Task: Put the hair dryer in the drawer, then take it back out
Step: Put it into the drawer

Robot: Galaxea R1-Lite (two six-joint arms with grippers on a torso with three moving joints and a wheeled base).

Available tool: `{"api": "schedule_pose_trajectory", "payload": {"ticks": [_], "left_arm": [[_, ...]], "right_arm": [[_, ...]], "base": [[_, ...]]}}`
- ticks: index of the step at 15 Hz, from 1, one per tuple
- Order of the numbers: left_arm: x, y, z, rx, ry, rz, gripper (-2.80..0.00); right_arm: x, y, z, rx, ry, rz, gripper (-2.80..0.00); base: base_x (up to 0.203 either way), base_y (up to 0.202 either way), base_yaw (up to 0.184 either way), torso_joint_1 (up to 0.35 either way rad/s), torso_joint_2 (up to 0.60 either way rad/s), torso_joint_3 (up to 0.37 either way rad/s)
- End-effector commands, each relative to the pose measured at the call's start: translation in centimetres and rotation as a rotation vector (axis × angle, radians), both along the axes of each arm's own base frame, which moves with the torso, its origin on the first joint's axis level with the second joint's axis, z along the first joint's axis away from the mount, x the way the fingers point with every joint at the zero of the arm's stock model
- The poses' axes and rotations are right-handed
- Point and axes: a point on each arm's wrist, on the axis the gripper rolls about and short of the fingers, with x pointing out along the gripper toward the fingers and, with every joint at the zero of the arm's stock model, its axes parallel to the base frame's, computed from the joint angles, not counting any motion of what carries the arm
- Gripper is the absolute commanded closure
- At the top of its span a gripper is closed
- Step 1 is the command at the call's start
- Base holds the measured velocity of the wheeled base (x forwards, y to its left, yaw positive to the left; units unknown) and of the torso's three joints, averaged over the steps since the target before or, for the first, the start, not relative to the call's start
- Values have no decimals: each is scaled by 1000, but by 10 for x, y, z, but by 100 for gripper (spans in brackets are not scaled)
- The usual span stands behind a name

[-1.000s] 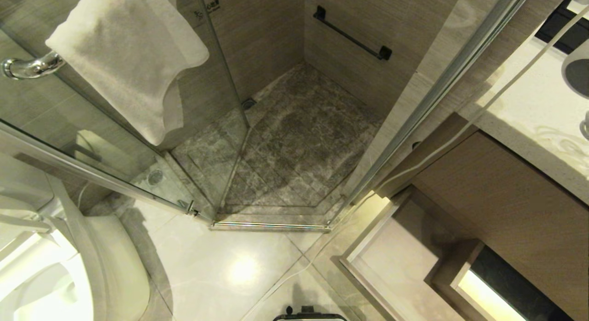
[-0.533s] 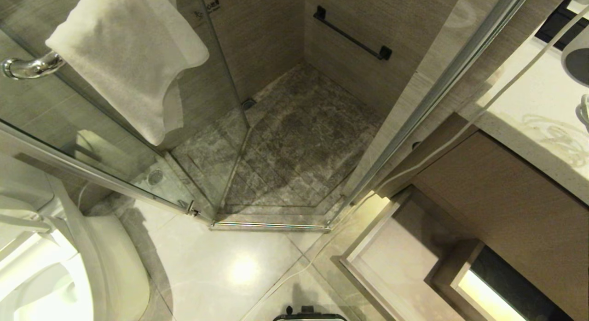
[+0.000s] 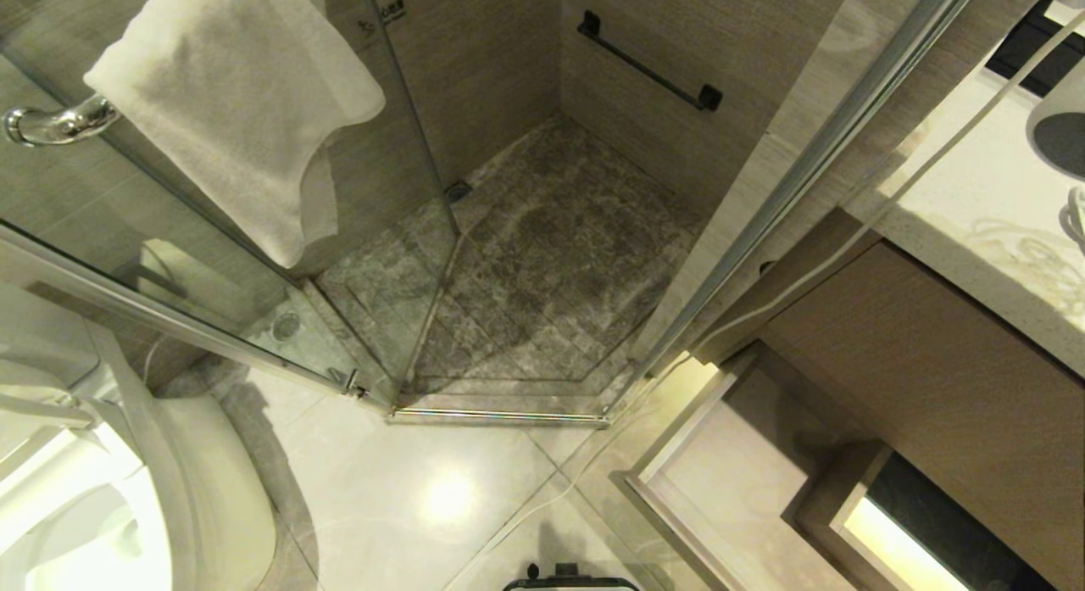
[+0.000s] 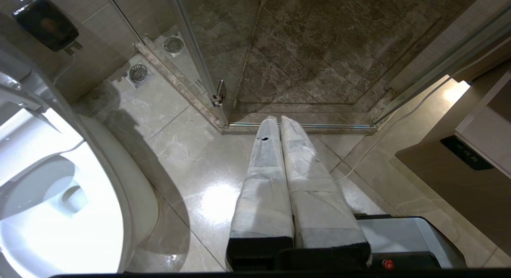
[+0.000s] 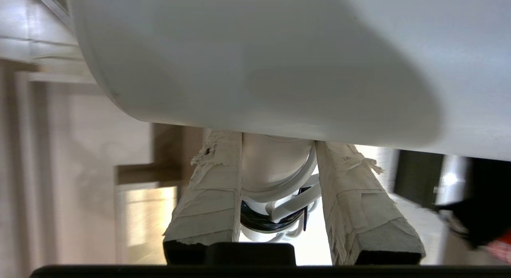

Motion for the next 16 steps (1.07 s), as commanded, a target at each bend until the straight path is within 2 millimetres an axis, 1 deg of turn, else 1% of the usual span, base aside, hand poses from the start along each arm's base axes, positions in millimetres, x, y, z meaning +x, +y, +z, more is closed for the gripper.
{"api": "schedule_pose_trajectory", "payload": {"ticks": [1, 3, 8, 11, 14, 16], "left_arm": [[0, 0, 0, 0, 1, 1, 0], [0, 0, 0, -1, 1, 0, 0], [0, 0, 0, 0, 2, -1, 0], [0, 0, 0, 0, 3, 1, 0], [0, 0, 0, -1, 1, 0, 0], [0, 0, 0, 0, 1, 1, 0]], "right_arm": [[-4, 2, -4, 61, 26, 39, 0], [-7, 4, -6, 142, 34, 91, 0], [-12, 6, -3, 152, 12, 108, 0], [-13, 6, 3, 120, -21, 111, 0], [-13, 3, 8, 50, -51, 106, 0], [-4, -3, 12, -2, -51, 88, 0]], "base": [[0, 0, 0, 0, 0, 0], [0, 0, 0, 0, 0, 0], [0, 0, 0, 0, 0, 0], [0, 0, 0, 0, 0, 0], [0, 0, 0, 0, 0, 0], [0, 0, 0, 0, 0, 0]]}}
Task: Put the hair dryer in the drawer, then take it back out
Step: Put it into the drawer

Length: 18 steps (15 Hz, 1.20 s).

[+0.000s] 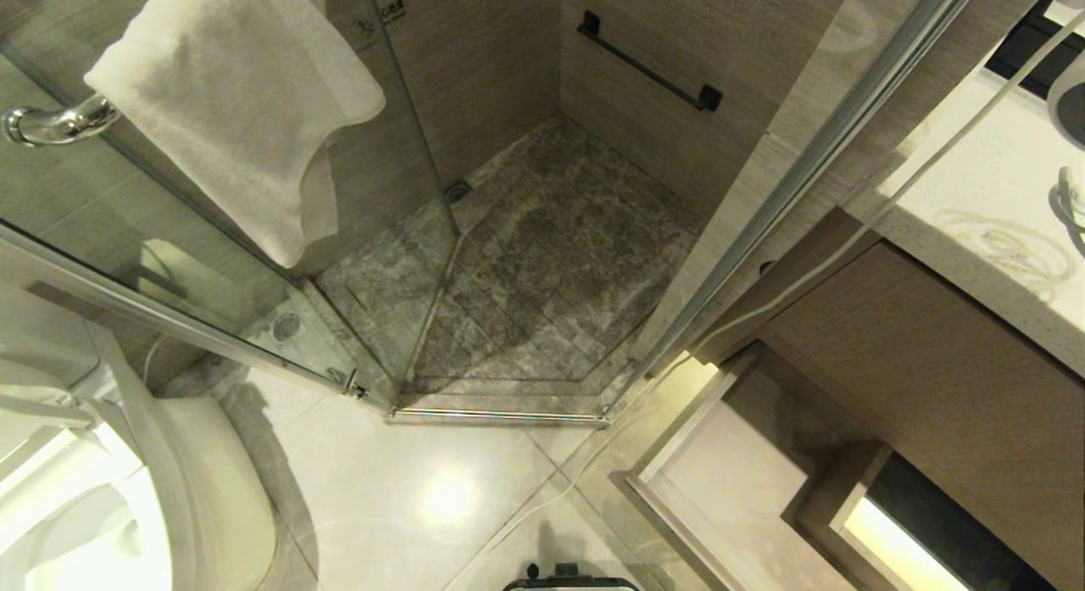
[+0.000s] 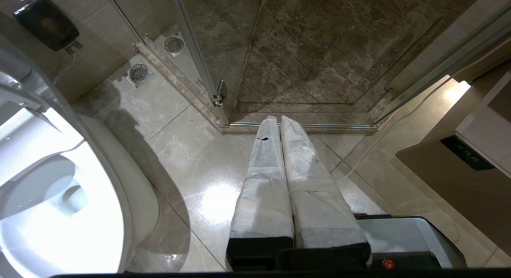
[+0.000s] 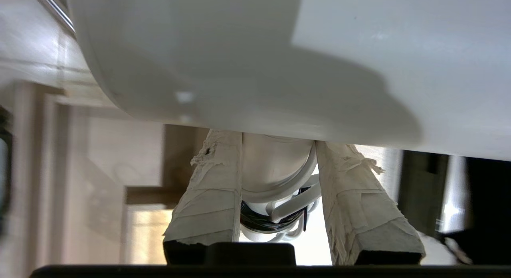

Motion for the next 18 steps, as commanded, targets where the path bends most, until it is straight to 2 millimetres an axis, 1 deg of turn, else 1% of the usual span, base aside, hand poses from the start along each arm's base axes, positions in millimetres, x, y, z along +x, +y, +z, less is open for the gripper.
{"api": "schedule_pose_trajectory", "payload": {"ticks": [1, 4, 7, 18], "left_arm": [[0, 0, 0, 0, 1, 1, 0], [0, 0, 0, 1, 1, 1, 0], [0, 0, 0, 1, 1, 1, 0], [0, 0, 0, 1, 1, 1, 0]], "right_arm": [[12, -7, 1, -24, 17, -17, 0], [15, -7, -10, 16, 116, -15, 0], [24, -13, -13, 30, 143, -37, 0], [56, -39, -6, -86, 152, -80, 0]], "base": [[0, 0, 0, 0, 0, 0], [0, 0, 0, 0, 0, 0], [0, 0, 0, 0, 0, 0], [0, 0, 0, 0, 0, 0]]}}
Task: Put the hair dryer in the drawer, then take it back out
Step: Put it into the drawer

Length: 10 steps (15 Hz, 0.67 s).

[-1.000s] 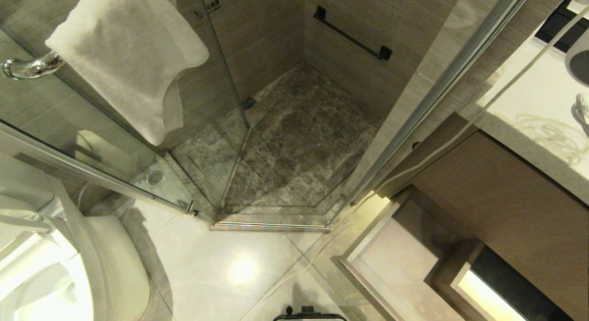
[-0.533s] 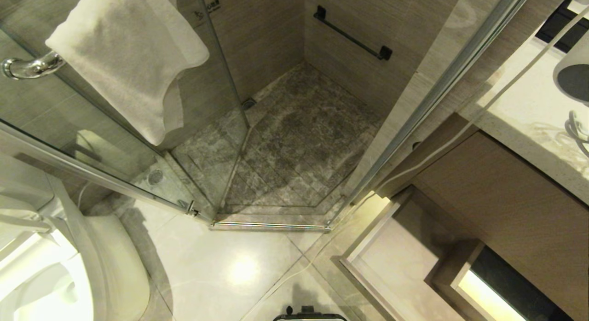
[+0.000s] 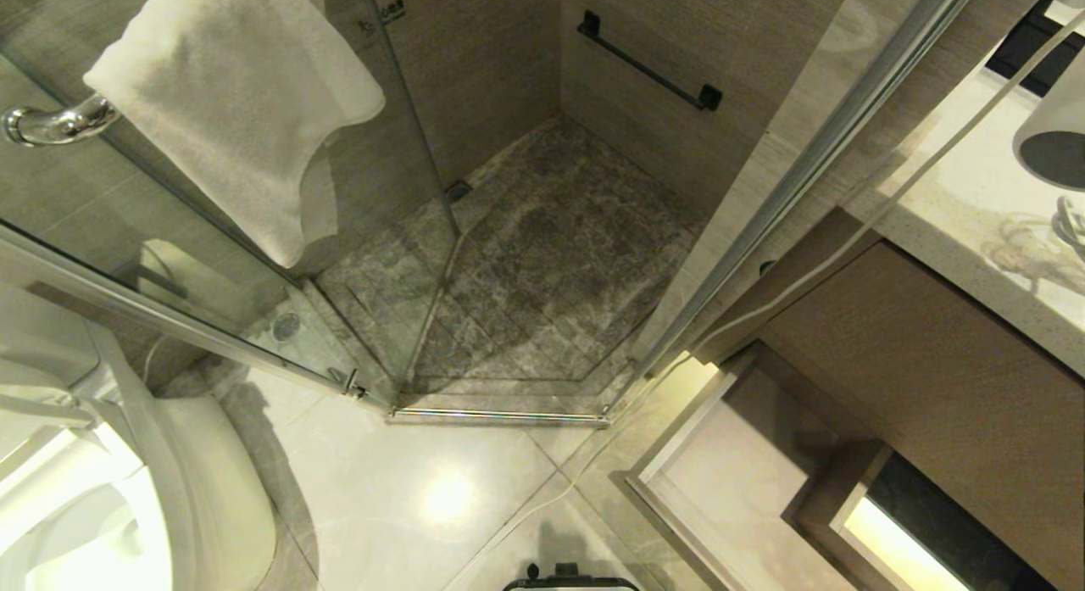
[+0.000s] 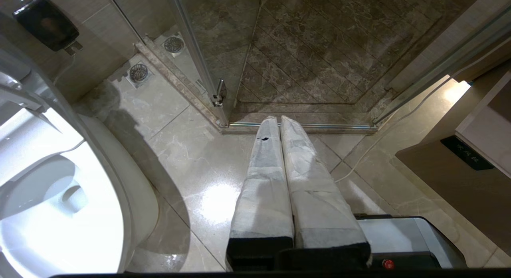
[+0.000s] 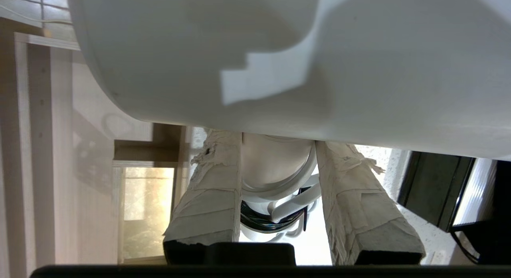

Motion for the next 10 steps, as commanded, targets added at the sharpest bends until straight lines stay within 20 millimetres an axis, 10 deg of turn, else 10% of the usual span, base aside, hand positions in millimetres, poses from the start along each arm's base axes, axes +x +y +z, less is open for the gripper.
{"api": "schedule_pose_trajectory", "payload": {"ticks": [1, 10], "left_arm": [[0, 0, 0, 0, 1, 0, 0], [0, 0, 0, 0, 2, 0, 0]], "right_arm": [[11, -5, -2, -1, 19, 1, 0], [29, -23, 1, -82, 16, 16, 0]], "base": [[0, 0, 0, 0, 0, 0], [0, 0, 0, 0, 0, 0]]}}
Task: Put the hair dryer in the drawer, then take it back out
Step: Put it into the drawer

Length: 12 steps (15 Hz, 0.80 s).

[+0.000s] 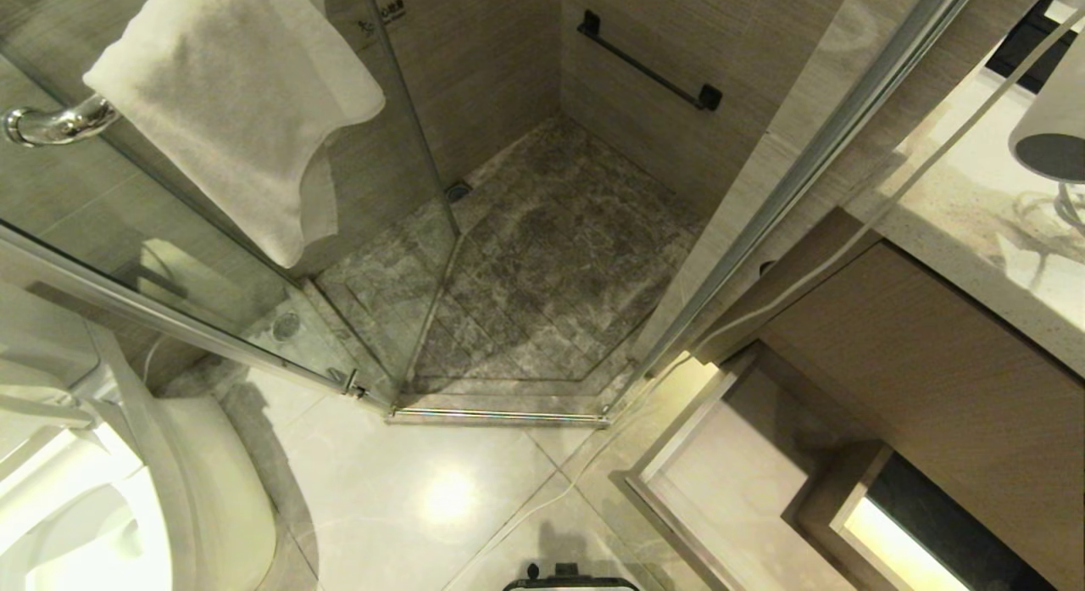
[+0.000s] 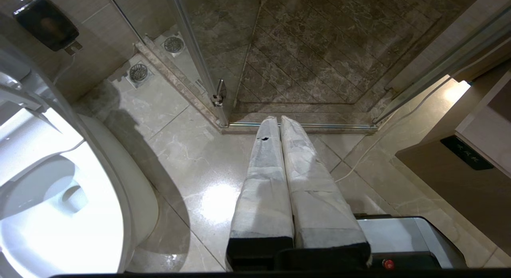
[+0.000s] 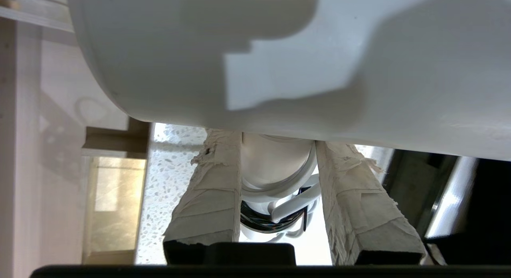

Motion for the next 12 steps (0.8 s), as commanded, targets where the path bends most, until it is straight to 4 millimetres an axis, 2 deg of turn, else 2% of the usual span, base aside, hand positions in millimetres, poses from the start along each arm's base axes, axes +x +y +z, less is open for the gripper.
{"api": "schedule_pose_trajectory", "payload": {"ticks": [1, 6, 12], "left_arm": [[0, 0, 0, 0, 2, 1, 0], [0, 0, 0, 1, 1, 1, 0], [0, 0, 0, 1, 1, 0, 0]], "right_arm": [[9, -7, -3, -3, 22, 7, 0], [7, -9, -14, 116, 140, 73, 0], [8, -12, -12, 154, 138, 73, 0]], "base": [[0, 0, 0, 0, 0, 0], [0, 0, 0, 0, 0, 0], [0, 0, 0, 0, 0, 0]]}}
